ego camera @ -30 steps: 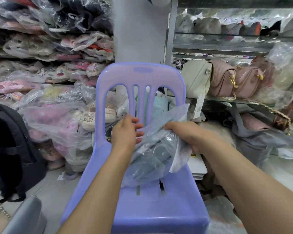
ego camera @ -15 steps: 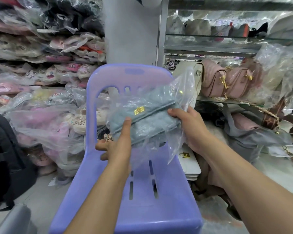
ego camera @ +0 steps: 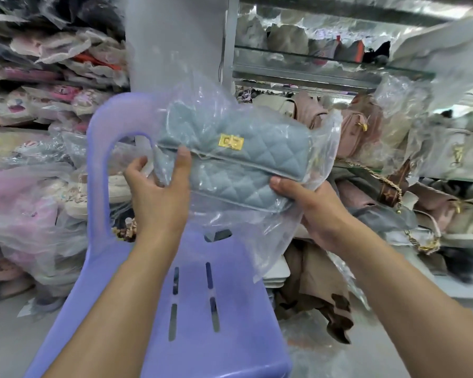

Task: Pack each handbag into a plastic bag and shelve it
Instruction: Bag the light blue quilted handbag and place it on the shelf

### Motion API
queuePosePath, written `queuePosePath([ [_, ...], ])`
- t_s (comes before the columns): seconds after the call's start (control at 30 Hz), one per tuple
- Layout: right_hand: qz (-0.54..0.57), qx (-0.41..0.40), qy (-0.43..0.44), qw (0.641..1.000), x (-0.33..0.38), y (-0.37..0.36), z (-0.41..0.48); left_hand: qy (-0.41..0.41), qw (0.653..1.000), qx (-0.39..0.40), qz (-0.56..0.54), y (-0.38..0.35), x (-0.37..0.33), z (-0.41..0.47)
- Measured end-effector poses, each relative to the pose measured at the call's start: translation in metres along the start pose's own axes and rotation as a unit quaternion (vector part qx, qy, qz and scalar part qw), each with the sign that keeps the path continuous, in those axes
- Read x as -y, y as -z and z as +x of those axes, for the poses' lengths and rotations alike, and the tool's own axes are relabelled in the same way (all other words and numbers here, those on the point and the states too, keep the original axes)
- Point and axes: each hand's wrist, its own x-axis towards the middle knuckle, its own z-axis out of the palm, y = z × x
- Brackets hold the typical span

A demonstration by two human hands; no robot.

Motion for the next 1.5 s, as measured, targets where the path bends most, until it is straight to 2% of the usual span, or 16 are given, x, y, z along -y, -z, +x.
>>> queuePosePath([
  [0.13, 0.075, -0.073, 0.003, 0.994, -0.003, 0.012, -0.002, -0.058, 0.996, 0.020, 0.072, -0.023, -0.002, 0.006],
  [0.3, 0.037, -0.149, 0.008, 0.988, 0.024, 0.041, -0.010, -0.066, 0.981, 0.023, 0.183, -0.079, -0.007, 0.013],
  [0.43, -0.007, -0.215, 0.035, 0.976, 0.072, 0.067, -0.001, -0.081, 0.980, 0.070, 0.166, -0.125, -0.044, 0.028],
  [0.6, -0.060, -0.284, 0.070, 0.954, 0.149, 0.089, 0.009, -0.106, 0.987, 0.100, 0.063, -0.173, -0.104, 0.043],
  [0.73, -0.068, -0.323, 0.095, 0.939, 0.193, 0.105, 0.016, -0.133, 0.973, 0.181, 0.052, -0.205, -0.138, 0.040],
  [0.87, -0.083, -0.363, 0.093, 0.924, 0.217, 0.122, 0.023, -0.172, 0.928, 0.297, 0.143, -0.233, -0.160, 0.030],
  [1.03, -0.108, -0.391, 0.086, 0.910, 0.235, 0.149, 0.029, -0.143, 0.897, 0.390, 0.152, -0.265, -0.187, 0.018],
  [1.13, -0.119, -0.393, 0.090, 0.907, 0.240, 0.165, 0.031, -0.156, 0.876, 0.428, 0.159, -0.288, -0.190, 0.002],
  [1.3, -0.151, -0.386, 0.085, 0.906, 0.247, 0.199, 0.042, -0.181, 0.864, 0.430, 0.187, -0.330, -0.188, -0.005],
  [1.5, -0.140, -0.394, 0.097, 0.903, 0.230, 0.247, 0.086, -0.219, 0.854, 0.432, 0.191, -0.385, -0.160, 0.001],
])
